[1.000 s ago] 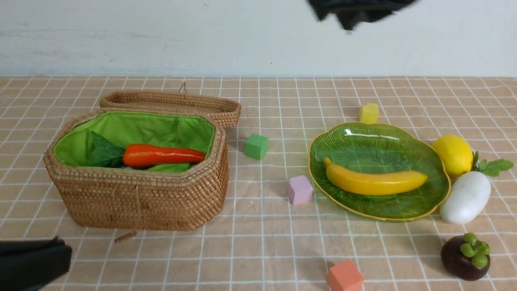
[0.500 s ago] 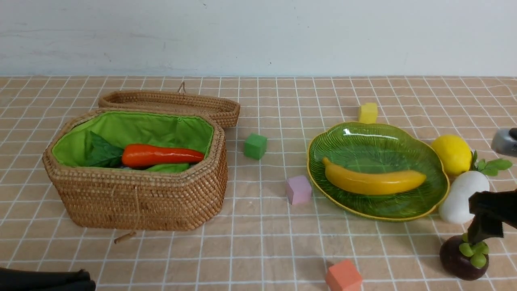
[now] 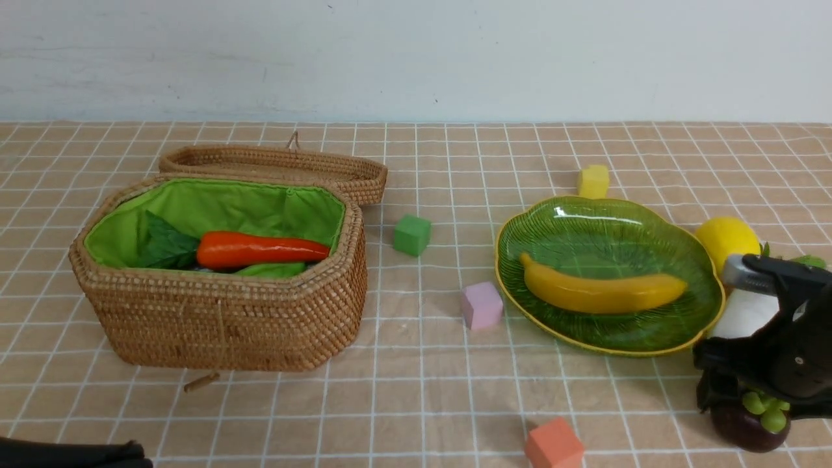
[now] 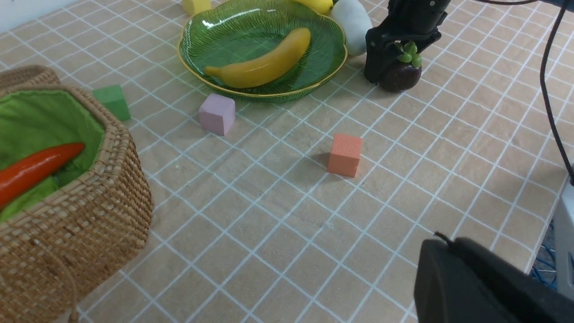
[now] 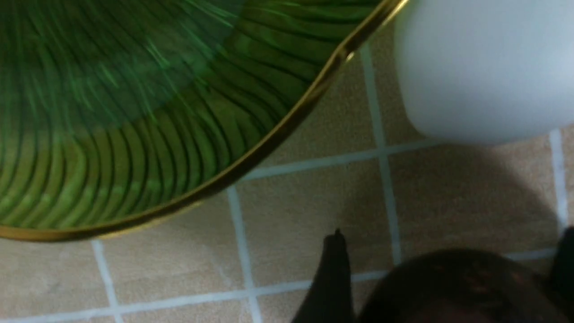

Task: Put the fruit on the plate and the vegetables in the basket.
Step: Use the right arm to grab a mangosteen and put it into the right plate

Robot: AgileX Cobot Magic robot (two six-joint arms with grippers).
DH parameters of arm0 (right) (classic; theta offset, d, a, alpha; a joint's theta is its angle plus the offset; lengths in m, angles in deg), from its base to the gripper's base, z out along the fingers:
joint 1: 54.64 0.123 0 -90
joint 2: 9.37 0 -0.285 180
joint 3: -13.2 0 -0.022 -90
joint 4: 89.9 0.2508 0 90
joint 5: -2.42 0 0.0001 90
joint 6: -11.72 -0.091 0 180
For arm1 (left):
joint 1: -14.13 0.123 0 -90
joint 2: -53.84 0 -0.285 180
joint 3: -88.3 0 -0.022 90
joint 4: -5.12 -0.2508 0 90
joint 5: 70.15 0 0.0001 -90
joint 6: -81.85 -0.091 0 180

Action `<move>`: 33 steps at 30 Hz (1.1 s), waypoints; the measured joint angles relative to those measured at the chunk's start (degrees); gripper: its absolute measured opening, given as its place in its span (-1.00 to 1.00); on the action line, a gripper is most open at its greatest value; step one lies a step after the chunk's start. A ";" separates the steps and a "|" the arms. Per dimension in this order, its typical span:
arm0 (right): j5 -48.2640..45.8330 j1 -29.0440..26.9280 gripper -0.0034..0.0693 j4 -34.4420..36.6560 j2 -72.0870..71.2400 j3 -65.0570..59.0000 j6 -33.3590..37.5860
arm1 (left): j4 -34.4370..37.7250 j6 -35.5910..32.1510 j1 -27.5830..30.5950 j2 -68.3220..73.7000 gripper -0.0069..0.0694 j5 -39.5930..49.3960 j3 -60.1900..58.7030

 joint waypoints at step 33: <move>-9.30 5.76 0.91 8.99 15.43 40.19 9.77 | 0.65 0.00 0.00 5.23 -0.81 -18.04 -0.05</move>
